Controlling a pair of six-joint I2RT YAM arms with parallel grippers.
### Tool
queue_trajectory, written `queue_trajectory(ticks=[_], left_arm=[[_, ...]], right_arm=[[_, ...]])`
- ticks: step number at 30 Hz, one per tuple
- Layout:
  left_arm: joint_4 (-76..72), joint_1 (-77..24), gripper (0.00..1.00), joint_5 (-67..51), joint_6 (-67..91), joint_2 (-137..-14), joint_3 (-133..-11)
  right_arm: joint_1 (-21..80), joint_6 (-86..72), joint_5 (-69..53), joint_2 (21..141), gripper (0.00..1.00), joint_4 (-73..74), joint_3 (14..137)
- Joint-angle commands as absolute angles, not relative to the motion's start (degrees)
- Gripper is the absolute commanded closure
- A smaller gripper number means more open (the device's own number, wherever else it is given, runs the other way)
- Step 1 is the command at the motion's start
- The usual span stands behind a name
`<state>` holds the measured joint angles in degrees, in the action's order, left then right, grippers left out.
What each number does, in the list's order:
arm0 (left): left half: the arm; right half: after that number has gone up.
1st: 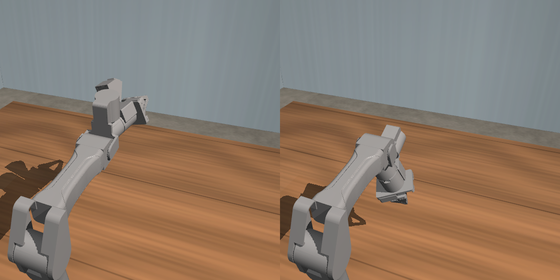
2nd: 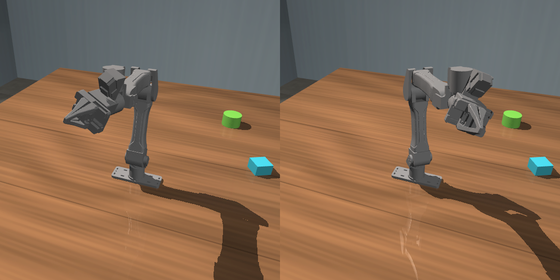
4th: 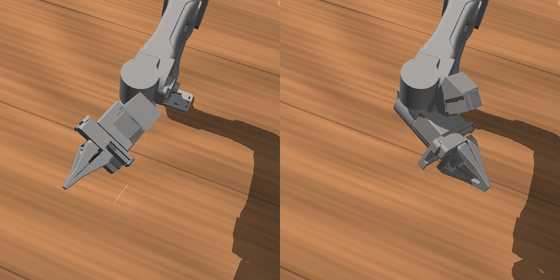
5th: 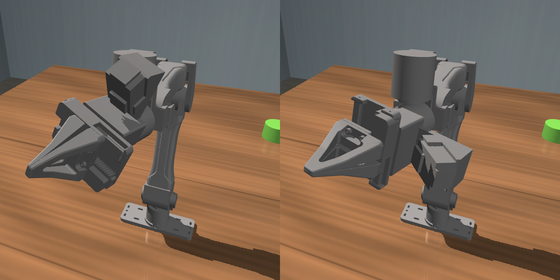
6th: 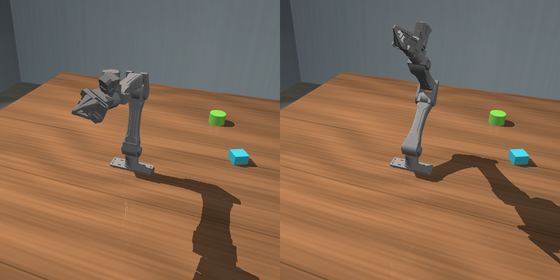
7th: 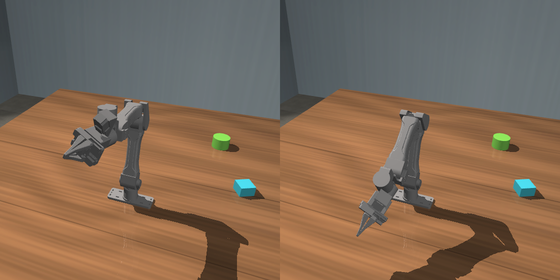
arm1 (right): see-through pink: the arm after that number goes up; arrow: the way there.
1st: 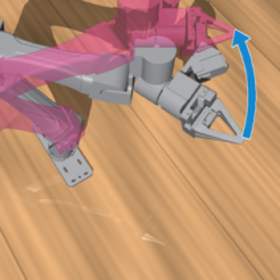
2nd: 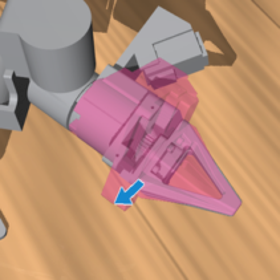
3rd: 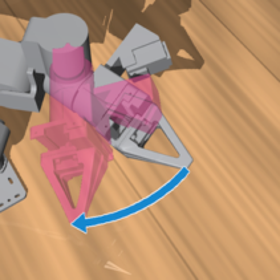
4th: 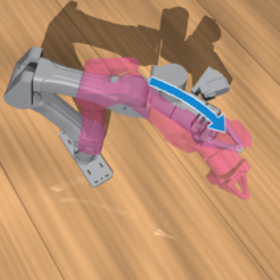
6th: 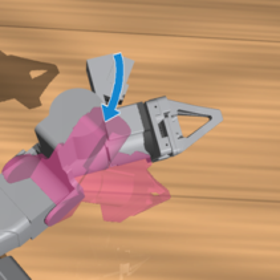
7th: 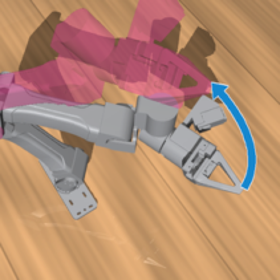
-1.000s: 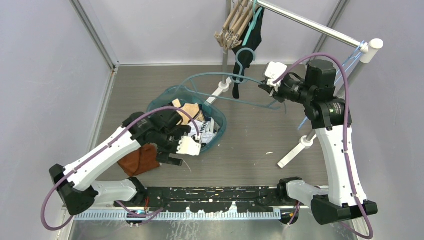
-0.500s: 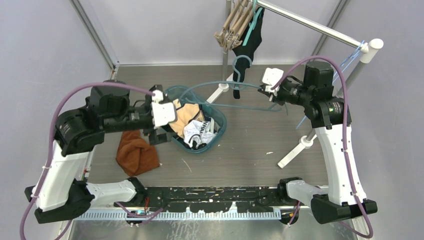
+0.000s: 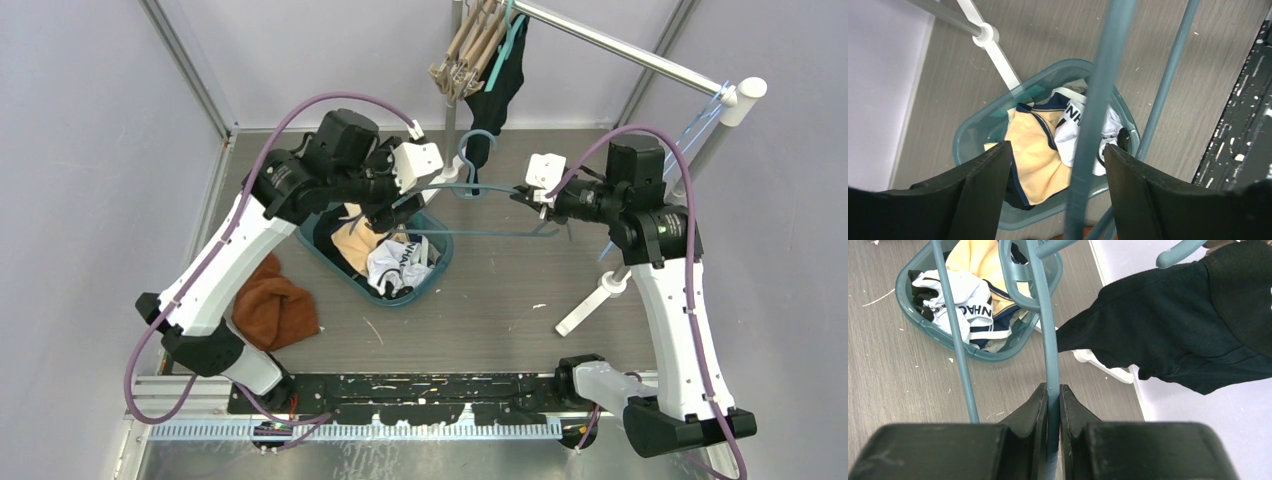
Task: Remove the underwear clipped to the hanger
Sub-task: Place the hanger on the clothesline.
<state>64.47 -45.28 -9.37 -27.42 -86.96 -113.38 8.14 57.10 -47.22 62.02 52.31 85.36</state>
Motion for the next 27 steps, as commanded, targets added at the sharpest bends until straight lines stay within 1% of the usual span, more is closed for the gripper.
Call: queue_trajectory(ticks=[1,9,11,21,24,25,26,27], left_arm=[[66.7,-42.3,0.33,-16.6,-25.7,-86.2,-118.3],[72.5,-36.1,0.42,-31.9,-24.9,-86.1,-118.7],[73.3,-34.6,0.46,-34.8,-24.5,-86.8,-119.1],[75.9,-33.2,0.66,-41.5,-23.9,-89.4,-120.5],[75.7,-33.2,0.76,-43.0,-23.4,-89.1,-120.5],[75.4,-33.2,0.84,-43.2,-22.5,-88.9,-120.5],[74.6,-33.2,0.95,-43.2,-21.5,-88.7,-120.4],[73.5,-33.2,0.99,-42.7,-19.8,-88.4,-120.2]], right_arm=[[8.3,58.8,-49.3,60.1,0.99,51.4,85.0],[8.3,59.5,-48.0,59.8,0.99,50.6,83.2],[8.3,59.5,-48.1,59.7,0.99,50.4,83.1],[8.3,58.0,-47.4,58.6,0.99,48.8,81.8],[8.3,56.0,-46.3,58.3,0.99,46.9,81.3],[8.3,54.8,-45.6,58.4,0.99,46.0,81.1],[8.3,53.8,-44.9,58.4,0.99,45.2,81.1],[8.3,52.6,-44.1,58.4,0.97,44.2,81.2]])
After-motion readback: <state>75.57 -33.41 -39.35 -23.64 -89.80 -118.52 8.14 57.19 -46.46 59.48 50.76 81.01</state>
